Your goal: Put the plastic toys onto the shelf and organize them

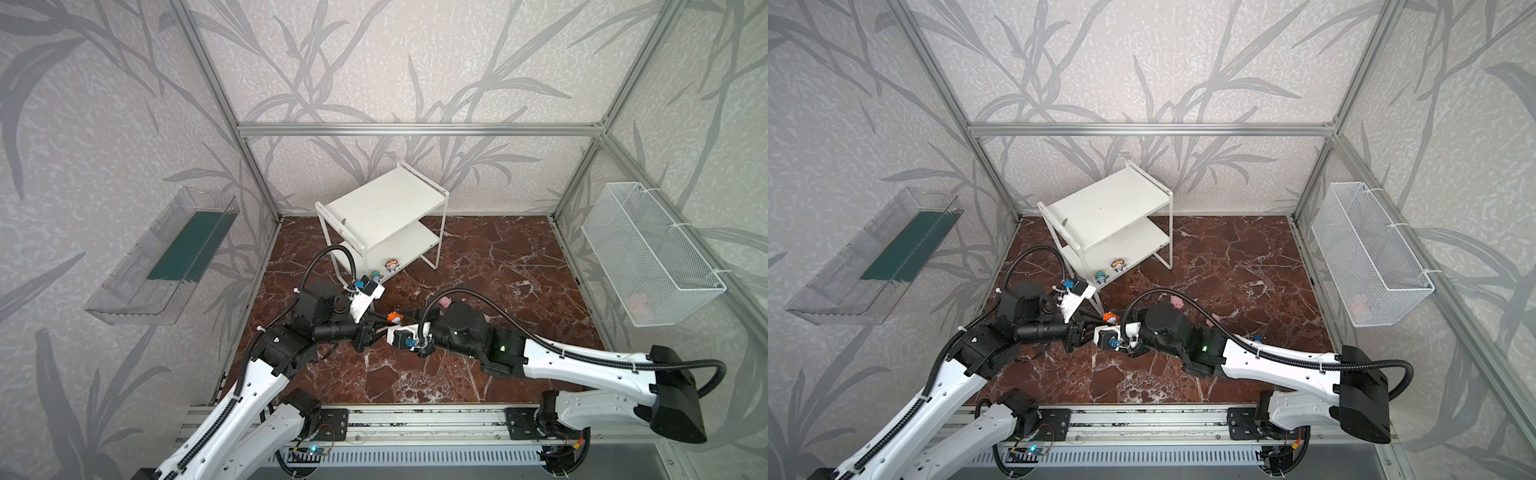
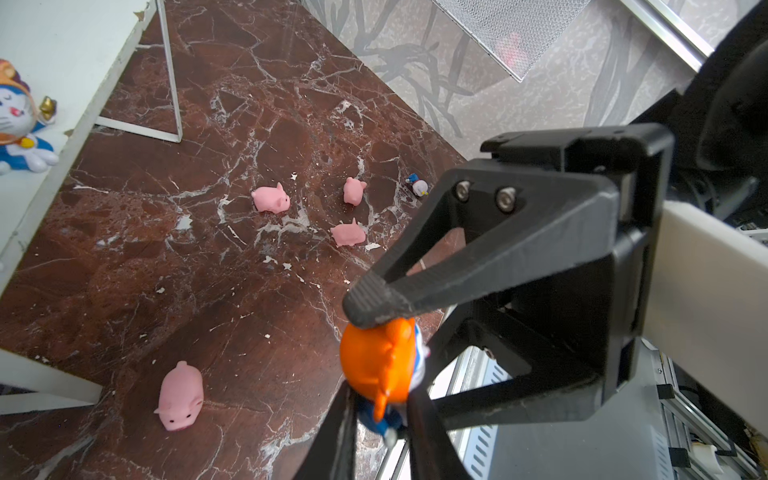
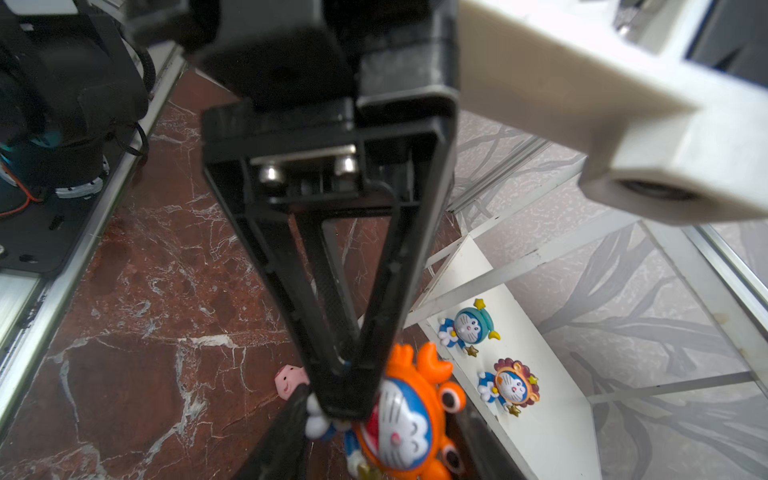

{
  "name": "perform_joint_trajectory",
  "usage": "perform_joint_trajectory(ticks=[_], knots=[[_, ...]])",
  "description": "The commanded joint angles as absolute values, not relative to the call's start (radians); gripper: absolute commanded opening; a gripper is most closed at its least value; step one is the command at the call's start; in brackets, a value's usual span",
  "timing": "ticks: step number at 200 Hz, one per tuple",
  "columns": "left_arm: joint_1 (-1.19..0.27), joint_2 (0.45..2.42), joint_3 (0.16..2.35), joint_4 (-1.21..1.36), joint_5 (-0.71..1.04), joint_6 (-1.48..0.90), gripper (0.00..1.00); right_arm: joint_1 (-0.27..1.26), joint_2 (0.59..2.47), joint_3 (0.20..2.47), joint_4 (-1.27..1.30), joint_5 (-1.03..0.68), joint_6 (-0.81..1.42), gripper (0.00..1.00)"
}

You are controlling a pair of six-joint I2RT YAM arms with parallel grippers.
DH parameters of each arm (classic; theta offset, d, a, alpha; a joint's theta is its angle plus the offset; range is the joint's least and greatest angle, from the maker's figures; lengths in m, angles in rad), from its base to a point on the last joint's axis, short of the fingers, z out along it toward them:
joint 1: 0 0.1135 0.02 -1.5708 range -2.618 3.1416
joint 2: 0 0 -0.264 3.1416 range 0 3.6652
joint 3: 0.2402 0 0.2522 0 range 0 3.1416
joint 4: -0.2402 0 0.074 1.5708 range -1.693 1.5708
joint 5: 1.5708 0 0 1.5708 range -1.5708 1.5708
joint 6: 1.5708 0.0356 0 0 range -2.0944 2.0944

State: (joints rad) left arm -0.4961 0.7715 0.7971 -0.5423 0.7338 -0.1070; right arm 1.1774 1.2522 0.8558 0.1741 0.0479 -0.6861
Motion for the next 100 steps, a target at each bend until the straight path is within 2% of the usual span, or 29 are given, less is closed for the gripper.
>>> perform_joint_trajectory(ticks=[1, 28, 48, 100], knots=[[-0.500, 0.778, 0.820, -0.533, 0.747, -0.095, 0.23, 1.204, 1.265, 0.907, 0.258, 0.072, -0.693, 0.47], [-0.500, 0.781, 0.818, -0.533, 0.751, -0.095, 0.21, 1.210, 1.266, 0.907, 0.280, 0.092, -0.689, 0.47], [-0.501, 0.783, 0.818, -0.532, 0.749, -0.095, 0.13, 1.211, 1.263, 0.910, 0.282, 0.088, -0.681, 0.47], [-0.502, 0.773, 0.817, -0.534, 0.739, -0.092, 0.05, 1.214, 1.270, 0.919, 0.271, 0.070, -0.673, 0.49]])
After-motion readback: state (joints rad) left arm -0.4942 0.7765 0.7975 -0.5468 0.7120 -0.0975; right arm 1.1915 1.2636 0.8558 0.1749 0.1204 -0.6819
